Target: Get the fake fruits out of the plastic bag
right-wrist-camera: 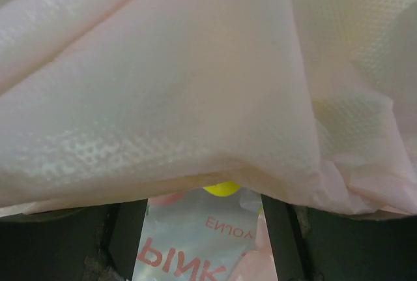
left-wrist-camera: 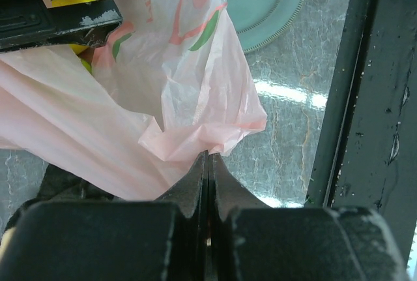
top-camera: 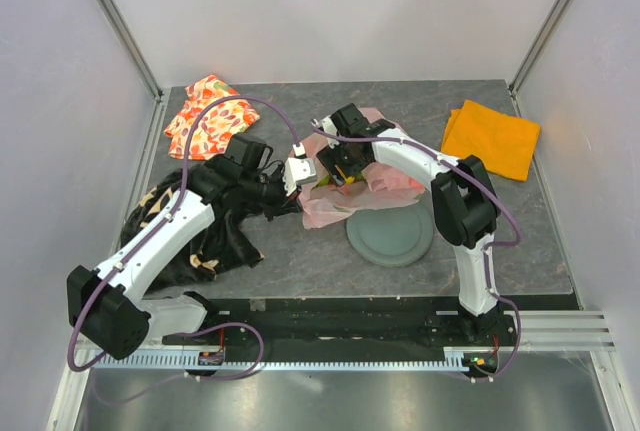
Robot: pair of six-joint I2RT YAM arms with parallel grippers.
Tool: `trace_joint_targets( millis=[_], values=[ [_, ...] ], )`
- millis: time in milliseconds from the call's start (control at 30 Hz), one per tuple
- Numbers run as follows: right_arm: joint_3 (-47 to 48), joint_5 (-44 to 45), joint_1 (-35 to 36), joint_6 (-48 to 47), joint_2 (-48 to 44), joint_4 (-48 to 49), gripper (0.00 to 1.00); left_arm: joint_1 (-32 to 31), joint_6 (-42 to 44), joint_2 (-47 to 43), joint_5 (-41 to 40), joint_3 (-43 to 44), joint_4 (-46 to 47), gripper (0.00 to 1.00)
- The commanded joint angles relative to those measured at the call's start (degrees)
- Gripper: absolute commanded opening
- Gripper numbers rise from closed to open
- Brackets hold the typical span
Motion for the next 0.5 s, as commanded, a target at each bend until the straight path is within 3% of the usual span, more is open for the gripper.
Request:
trace_joint_targets(
  millis=[0,167,367,467],
  values=[
    [3.7,0.6,-0.1,0.4,1.6,1.7,0.71,0.2,0.9,0.4,0.6,1.4,1.8,0.02],
    [5.4,0.0,0.4,0.2,3.5,2.0,0.65,0.2,0.6,0.9,0.7,1.6,2.5,0.02],
    [5.1,-0.6,0.6,-1.2,2.1,0.8,0.25,0.2,0.6,1.8,0.3,1.8,3.3,0.02],
    [3.0,-0.6,0.5,-3.5,-3.9,-0.2,0.17,0.6,0.4,1.8,-1.6,1.5,5.3,0.02]
  ],
)
